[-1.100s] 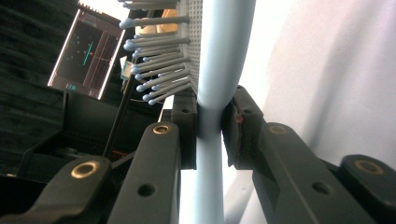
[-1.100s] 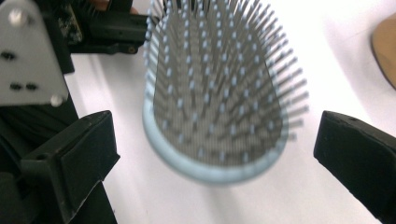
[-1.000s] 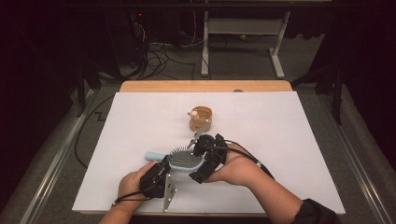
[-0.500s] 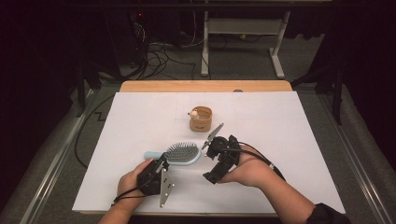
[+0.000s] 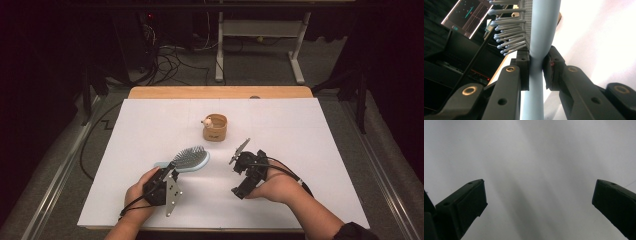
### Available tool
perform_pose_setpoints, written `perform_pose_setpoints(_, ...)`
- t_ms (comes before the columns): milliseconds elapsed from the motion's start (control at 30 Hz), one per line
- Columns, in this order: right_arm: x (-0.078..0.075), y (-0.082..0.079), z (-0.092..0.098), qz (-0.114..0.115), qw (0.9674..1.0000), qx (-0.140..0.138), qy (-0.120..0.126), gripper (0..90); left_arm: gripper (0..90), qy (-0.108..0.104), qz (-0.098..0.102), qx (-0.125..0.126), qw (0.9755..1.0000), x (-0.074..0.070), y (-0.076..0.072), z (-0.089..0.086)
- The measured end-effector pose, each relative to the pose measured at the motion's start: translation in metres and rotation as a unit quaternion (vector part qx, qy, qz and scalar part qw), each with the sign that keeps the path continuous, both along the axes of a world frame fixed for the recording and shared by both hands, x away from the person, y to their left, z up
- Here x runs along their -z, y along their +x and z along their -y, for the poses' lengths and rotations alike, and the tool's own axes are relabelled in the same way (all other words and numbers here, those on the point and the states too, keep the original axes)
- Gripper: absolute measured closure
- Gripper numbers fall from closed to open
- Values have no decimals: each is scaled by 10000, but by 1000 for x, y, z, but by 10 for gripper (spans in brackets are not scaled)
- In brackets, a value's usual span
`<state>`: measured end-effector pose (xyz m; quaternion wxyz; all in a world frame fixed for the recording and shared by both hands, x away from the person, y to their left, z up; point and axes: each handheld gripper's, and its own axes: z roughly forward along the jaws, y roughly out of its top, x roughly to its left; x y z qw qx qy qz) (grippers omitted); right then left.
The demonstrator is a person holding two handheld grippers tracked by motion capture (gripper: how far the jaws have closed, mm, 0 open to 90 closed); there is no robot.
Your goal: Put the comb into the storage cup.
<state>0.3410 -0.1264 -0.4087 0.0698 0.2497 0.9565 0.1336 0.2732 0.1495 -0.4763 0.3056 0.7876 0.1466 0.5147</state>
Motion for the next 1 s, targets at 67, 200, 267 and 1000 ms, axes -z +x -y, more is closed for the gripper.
perform_pose_setpoints(67,4,0,4,-8,10000,50,-42,2,768,-40,-25,-8,10000,-1,0,-1)
perform_pose_setpoints(200,10,0,12,-7,9999,80,-133,2,768,-144,-65,-26,9999,-2,1,-3)
perform_pose_setpoints(267,12,0,17,-22,9998,121,-136,2,768,-199,-76,-27,9998,-3,2,-4)
perform_pose_setpoints(1000,26,-3,63,143,9989,446,-96,2,770,-1336,-508,-194,9895,-14,11,-25)
